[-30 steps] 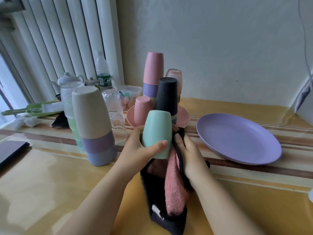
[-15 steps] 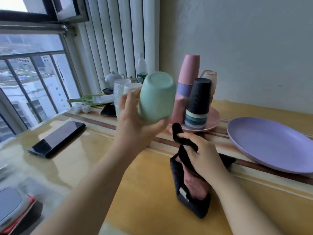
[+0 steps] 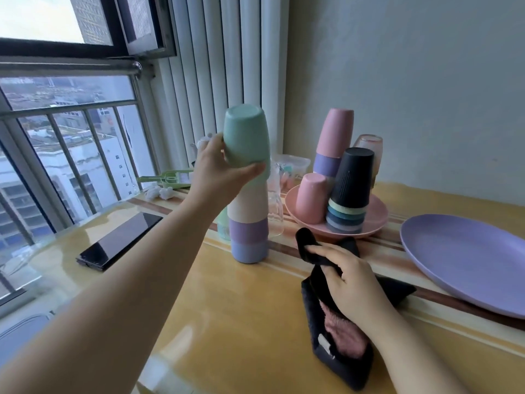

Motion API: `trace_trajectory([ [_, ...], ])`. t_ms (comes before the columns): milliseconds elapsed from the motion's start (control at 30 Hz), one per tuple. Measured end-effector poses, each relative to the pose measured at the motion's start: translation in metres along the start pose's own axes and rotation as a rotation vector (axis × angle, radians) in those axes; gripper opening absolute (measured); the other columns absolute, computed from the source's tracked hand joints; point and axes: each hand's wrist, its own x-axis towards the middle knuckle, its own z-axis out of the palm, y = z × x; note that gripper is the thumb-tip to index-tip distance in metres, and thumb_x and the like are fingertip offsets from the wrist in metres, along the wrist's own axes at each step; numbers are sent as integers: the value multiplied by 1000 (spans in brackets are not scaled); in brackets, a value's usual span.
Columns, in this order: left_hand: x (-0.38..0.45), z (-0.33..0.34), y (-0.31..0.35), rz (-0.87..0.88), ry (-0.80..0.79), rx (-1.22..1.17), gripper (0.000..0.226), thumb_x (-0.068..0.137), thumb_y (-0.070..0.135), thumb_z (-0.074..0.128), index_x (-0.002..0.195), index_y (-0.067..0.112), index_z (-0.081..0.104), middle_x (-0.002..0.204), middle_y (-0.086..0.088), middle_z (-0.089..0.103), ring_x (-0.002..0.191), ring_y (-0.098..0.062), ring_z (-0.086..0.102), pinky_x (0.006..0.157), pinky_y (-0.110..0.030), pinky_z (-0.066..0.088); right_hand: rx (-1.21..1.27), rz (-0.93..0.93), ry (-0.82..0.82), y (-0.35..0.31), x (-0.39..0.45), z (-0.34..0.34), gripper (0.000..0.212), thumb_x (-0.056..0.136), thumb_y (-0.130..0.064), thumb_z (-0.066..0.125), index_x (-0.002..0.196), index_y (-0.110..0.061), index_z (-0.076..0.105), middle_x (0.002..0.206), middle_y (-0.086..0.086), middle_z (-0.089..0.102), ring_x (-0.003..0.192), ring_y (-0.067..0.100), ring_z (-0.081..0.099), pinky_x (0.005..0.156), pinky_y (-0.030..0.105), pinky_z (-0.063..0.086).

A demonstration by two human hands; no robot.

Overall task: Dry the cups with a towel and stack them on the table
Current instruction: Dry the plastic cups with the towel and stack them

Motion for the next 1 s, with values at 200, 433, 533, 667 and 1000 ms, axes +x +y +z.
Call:
trace_trajectory([
  [200, -7, 8, -21, -155, -18, -37, 61, 72, 32, 82, 123, 18, 50, 114, -5, 60, 104, -23, 61, 86, -43, 54, 17, 8, 11, 1, 0, 0, 46, 85, 12, 50, 113, -20, 68, 112, -23, 57, 105, -27, 44, 91, -4, 28],
  [433, -10, 11, -22, -105, -5, 66, 67, 76, 41, 77, 132, 20, 48, 123, -4, 56, 108, -21, 55, 81, -33, 46, 28, 42, 11, 1, 0, -2, 45, 86, 11, 50, 114, -20, 67, 110, -21, 59, 104, -28, 44, 89, -5, 28],
  [533, -10, 12, -24, -82, -17, 122, 70, 78, 46, 74, 138, 20, 48, 120, -4, 46, 112, -23, 51, 87, -33, 43, 28, 70, 17, 1, 0, -3, 45, 87, 9, 51, 116, -21, 66, 111, -20, 59, 103, -29, 43, 90, -5, 28],
  [667, -26, 16, -22, -30, 131, 204, 89, 79, 46, 71, 150, 15, 26, 139, -14, 32, 136, -29, 30, 111, -42, 31, 43, 130, 36, 0, 1, -5, 45, 88, 8, 49, 118, -23, 64, 113, -19, 59, 101, -26, 45, 88, -6, 28],
  [1000, -86, 113, -9, 379, -191, 51, 18, 85, 13, 55, 102, 6, 55, 93, -6, 58, 79, -26, 58, 67, -40, 51, 67, 302, 230, 8, 5, -28, 43, 89, 5, 48, 118, -22, 65, 109, -16, 62, 107, -4, 53, 88, -1, 35],
])
